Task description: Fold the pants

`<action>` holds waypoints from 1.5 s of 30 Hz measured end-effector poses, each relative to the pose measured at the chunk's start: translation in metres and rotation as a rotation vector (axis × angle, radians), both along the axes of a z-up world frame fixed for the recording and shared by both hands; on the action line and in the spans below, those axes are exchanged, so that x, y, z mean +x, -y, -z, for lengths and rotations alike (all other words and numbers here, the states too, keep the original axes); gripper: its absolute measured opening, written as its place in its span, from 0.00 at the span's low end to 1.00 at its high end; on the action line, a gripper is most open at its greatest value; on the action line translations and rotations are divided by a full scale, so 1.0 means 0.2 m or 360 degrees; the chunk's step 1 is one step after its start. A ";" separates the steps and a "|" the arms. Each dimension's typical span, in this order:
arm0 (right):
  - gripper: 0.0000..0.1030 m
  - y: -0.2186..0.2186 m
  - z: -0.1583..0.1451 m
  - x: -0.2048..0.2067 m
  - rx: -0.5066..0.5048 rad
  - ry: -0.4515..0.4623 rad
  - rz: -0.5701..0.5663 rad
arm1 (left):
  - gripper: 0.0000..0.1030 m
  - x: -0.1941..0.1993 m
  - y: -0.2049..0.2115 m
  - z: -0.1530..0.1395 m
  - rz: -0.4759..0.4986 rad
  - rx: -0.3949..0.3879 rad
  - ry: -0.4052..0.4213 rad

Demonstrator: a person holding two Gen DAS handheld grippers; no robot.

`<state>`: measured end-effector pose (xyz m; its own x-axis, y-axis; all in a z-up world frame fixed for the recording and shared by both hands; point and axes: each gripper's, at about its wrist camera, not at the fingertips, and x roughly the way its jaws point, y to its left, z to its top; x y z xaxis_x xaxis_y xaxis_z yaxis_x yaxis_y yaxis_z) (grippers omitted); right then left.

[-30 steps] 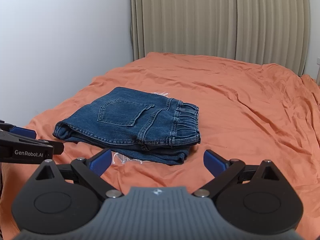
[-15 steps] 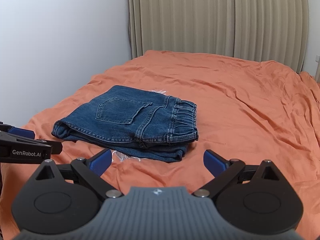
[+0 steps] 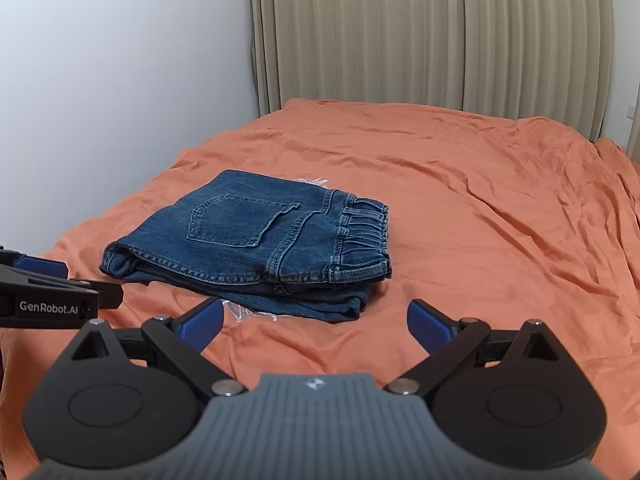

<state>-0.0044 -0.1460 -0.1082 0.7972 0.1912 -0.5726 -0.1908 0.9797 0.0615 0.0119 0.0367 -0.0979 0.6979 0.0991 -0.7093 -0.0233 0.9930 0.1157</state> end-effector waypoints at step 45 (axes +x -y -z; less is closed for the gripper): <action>0.92 -0.02 0.00 0.01 -0.0004 -0.0027 0.0002 | 0.76 0.00 0.00 0.00 0.0050 -0.0015 0.0023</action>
